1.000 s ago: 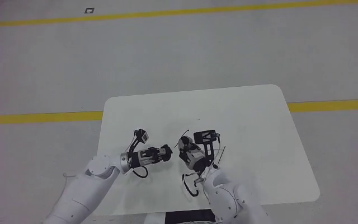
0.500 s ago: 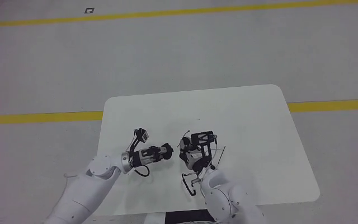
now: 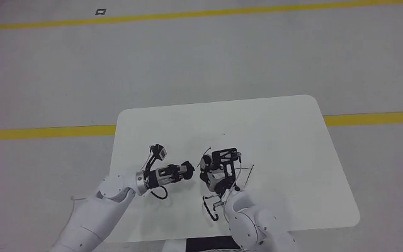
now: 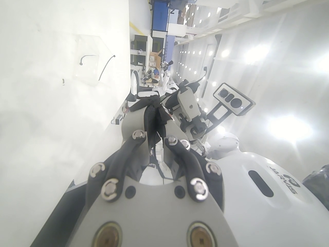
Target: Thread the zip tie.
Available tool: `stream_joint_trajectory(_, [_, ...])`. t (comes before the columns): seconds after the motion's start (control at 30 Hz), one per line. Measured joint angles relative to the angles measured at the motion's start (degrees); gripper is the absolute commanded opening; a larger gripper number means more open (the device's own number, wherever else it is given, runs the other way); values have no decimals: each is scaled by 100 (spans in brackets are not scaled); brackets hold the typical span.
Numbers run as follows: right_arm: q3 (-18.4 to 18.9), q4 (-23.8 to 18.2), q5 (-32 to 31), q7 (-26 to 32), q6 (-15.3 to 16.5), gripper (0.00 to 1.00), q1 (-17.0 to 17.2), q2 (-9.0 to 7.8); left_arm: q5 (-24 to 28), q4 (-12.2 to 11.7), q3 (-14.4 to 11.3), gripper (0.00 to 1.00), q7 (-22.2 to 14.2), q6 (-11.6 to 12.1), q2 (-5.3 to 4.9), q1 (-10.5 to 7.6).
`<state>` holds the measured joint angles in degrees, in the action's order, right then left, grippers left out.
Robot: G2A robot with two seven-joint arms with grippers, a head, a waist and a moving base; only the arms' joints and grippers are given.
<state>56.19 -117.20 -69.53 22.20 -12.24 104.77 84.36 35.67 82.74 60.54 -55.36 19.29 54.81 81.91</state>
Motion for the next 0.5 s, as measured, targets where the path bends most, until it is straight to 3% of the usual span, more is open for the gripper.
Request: stream_joint_trajectory(0.5, [-73, -89, 79, 14, -59, 0, 25, -119, 0, 0, 0, 0, 0, 0, 0, 0])
